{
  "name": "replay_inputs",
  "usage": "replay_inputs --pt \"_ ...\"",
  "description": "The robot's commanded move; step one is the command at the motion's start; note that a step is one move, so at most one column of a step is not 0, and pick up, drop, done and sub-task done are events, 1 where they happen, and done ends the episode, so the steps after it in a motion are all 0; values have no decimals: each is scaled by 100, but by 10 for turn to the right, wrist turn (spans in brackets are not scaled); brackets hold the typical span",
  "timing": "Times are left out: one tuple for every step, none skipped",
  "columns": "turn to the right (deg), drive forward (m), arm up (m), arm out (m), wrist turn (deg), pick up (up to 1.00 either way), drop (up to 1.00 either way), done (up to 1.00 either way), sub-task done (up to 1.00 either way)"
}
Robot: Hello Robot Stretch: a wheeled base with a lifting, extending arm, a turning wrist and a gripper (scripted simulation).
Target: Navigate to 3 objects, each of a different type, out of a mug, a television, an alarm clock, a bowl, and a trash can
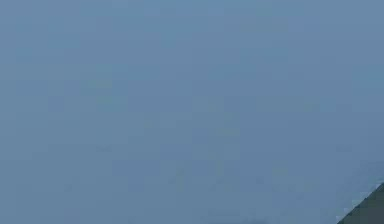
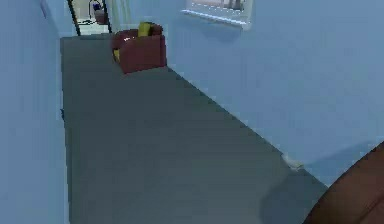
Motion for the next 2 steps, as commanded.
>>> replay_inputs --pt "450 0 0 0 0 0 0 0 0" --pt "450 0 0 0 0 0 0 0 0"
